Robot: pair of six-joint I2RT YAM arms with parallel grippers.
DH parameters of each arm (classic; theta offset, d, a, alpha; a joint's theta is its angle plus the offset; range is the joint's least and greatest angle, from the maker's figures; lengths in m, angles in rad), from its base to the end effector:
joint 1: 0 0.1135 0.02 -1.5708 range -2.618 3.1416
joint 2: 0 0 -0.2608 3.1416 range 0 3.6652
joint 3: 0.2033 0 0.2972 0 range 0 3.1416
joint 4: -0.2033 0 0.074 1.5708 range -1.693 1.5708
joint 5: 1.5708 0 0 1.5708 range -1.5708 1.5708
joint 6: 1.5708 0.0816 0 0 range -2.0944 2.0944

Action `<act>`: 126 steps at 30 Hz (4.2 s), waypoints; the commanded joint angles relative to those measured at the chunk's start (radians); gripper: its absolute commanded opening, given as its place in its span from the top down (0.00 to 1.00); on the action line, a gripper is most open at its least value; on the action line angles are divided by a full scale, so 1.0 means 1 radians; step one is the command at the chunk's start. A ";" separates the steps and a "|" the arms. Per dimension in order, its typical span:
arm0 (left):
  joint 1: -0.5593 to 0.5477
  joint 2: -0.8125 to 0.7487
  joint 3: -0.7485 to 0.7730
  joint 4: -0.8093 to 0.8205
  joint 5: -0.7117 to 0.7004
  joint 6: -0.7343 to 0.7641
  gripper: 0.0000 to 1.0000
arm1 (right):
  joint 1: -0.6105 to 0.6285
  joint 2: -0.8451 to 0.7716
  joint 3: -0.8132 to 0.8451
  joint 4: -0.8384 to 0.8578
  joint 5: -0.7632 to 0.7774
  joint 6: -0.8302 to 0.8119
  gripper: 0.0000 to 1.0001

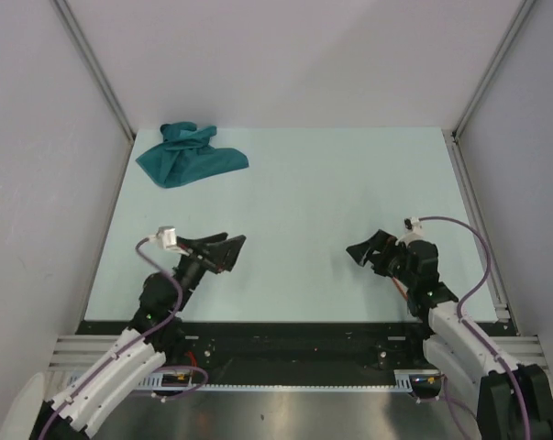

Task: Fold the napkin into a case and place the utensils inside
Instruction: Move the crumpled napkin to the corner of the board, then pick up the crumpled napkin from the center of the board.

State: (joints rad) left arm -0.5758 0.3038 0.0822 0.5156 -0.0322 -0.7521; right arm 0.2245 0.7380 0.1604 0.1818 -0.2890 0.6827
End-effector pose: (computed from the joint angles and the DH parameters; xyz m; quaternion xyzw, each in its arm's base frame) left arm 0.1836 -0.1161 0.2312 -0.0653 0.5924 -0.4872 0.6383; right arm 0.2328 0.0770 0.1216 0.1093 0.8203 0.3481 0.4405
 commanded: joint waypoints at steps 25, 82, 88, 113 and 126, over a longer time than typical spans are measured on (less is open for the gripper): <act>0.537 1.058 0.907 -0.801 -0.359 -0.222 0.00 | 0.360 1.387 1.416 -0.076 0.232 -0.127 0.00; 0.036 1.111 0.584 -0.601 0.133 -0.339 1.00 | 0.242 0.704 0.668 -0.114 0.218 -0.264 0.00; -0.068 0.959 0.634 -0.853 -0.018 -0.069 0.38 | 0.231 0.848 0.818 -0.177 0.218 -0.347 0.00; -0.061 1.193 0.604 -0.898 -0.147 -0.211 0.15 | 0.269 1.575 1.645 -0.556 0.527 -0.535 0.23; -0.058 1.092 0.545 -0.718 -0.020 -0.095 0.94 | 0.247 1.487 1.492 -0.530 0.465 -0.476 0.96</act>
State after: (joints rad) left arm -0.6323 1.4322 0.6353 -0.2054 -0.1329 -0.9188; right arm 0.4973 2.2951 1.7668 -0.3237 0.1730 0.1879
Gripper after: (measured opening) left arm 0.159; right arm 0.163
